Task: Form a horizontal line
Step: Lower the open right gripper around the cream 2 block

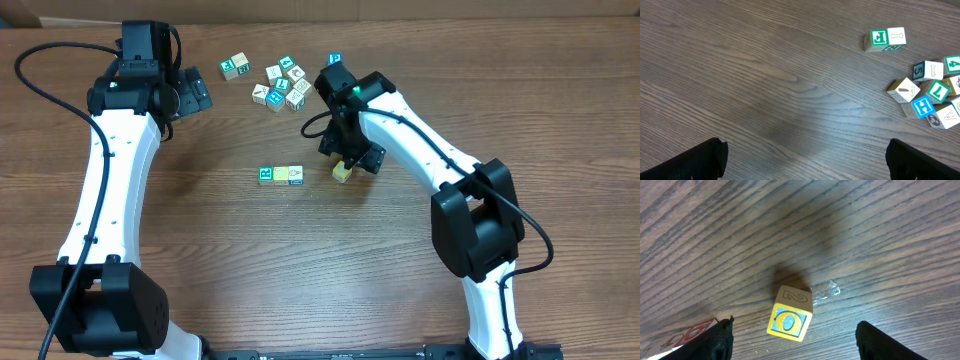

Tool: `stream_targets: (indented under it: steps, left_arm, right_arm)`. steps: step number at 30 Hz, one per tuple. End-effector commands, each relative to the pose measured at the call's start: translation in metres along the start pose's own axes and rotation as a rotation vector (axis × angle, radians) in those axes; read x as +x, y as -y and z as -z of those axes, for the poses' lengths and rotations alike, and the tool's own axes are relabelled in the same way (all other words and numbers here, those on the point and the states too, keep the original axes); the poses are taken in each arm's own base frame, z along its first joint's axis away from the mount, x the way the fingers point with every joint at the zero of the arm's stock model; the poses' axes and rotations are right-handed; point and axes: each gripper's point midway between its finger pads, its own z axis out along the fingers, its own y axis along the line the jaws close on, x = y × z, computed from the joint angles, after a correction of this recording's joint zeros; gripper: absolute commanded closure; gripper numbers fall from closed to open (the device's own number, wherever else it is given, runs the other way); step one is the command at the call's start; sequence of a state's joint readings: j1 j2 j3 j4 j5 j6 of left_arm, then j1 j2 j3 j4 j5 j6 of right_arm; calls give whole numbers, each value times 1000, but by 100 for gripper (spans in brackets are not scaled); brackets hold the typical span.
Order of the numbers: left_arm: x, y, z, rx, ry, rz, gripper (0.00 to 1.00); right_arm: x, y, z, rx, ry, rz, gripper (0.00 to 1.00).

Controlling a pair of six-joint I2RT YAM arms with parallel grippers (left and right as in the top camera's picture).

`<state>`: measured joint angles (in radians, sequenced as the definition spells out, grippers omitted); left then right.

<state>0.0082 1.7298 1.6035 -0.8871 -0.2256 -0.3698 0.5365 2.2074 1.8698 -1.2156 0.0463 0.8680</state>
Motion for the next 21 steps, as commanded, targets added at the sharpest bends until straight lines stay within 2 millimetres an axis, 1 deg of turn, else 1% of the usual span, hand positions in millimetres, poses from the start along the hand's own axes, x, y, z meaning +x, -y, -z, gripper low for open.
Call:
stream_targets:
  steps: [1,6,9,16,20,21]
  left_arm:
    - [-1,-2,0,-15,7,-6,1]
    - [-1,-2,0,-15,7,-6,0]
    - [-1,-2,0,-15,7,-6,0]
    - [-1,-2,0,-15,7,-6,0]
    - [-1,-2,0,-15,7,-6,0]
    - [-1,-2,0,-15,7,-6,0]
  right_arm:
    - [-4,1,11,-4,41,-27,26]
    - [-3,1,11,-3,39,-25,30]
    - [-3,1,7,2,36,-25,30]
    - [-1,2,-12,33,13,-23,31]
    - [0,3,-15,39,8,-23,38]
    - [0,3,-15,39,8,-23,41]
